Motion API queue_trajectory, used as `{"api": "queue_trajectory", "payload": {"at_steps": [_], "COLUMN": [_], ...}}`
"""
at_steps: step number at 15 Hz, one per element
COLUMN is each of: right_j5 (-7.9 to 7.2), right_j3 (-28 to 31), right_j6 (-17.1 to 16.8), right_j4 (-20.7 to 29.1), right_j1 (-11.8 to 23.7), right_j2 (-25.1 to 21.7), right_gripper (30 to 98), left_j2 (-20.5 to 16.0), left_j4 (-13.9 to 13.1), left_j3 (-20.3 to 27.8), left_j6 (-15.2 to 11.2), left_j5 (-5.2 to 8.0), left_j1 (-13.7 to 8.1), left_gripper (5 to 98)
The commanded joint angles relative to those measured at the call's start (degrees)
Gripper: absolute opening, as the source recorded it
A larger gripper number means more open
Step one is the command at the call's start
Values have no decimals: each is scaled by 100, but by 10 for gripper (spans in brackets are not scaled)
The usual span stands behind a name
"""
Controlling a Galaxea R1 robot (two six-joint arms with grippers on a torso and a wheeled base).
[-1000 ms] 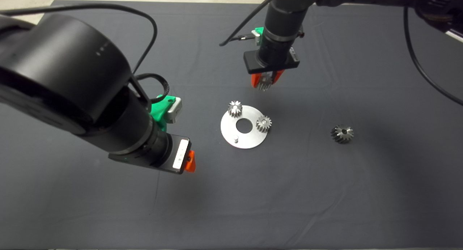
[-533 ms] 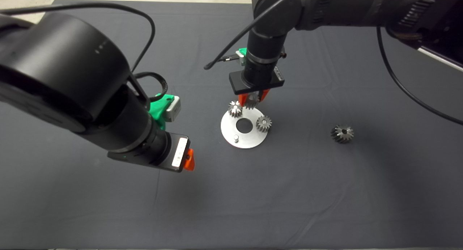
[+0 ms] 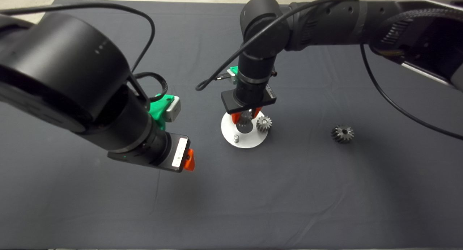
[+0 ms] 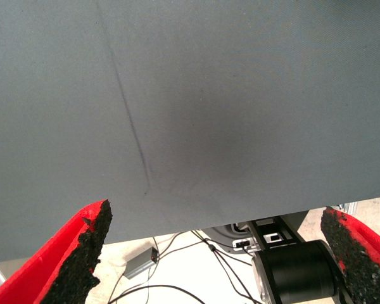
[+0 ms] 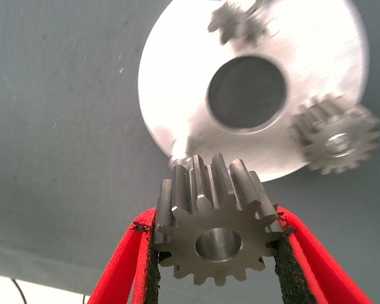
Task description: Remove an incorrectly installed larger gear and replace it with the correct smaller gear
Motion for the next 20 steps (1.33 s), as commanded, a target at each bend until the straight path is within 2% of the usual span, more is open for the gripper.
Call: {"api": "queue_trajectory", "payload": {"at_steps": [1,20], "right_j5": [-289,-298], "right_j3": [13,-31], "right_j6": [77,86], "right_j4": [113,-142], "right_j1": [-80,-199], "right_j2": [86,86], "right_gripper": [385,385], "left_j2": [3,-41], "left_j4": [34,69], "left_j3": [7,24], "left_j6": [-14,-49], "left_j5": [536,536], "left_j1": [-103,-104], "left_gripper": [841,841]}}
